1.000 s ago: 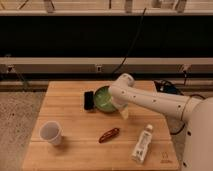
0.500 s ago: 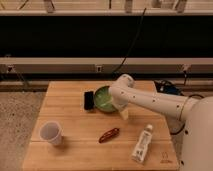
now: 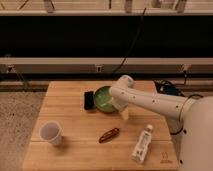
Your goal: Pick up the ceramic bowl
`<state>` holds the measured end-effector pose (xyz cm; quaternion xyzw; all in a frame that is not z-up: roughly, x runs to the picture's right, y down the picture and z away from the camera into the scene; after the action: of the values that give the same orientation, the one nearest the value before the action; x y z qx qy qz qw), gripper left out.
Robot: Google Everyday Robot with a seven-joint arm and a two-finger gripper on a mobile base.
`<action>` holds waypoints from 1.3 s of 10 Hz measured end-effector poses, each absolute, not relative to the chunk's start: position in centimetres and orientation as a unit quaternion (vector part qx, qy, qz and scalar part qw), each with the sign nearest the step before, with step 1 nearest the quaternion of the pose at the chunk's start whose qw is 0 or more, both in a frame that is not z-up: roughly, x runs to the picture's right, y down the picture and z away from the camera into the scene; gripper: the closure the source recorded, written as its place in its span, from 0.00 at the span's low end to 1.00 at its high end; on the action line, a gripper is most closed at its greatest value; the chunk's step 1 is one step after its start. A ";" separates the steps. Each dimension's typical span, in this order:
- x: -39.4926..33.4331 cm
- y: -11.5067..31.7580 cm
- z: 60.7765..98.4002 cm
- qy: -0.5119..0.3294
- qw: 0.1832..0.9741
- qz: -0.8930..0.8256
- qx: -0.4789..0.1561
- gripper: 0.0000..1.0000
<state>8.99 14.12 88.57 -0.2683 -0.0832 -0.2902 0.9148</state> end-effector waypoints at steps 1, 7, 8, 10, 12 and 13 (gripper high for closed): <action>9.1 14.2 88.7 -0.083 0.914 -0.290 -0.269 0.26; 9.4 14.7 88.9 -0.084 0.913 -0.293 -0.272 0.41; 9.5 14.7 88.9 -0.084 0.913 -0.294 -0.271 0.53; 9.5 14.5 89.0 -0.084 0.913 -0.295 -0.269 0.71; 9.6 14.4 88.9 -0.083 0.912 -0.300 -0.269 0.93; 9.6 13.9 88.4 -0.083 0.911 -0.302 -0.268 0.96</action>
<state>9.59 13.95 88.44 -0.2676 -0.0835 -0.3020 0.9112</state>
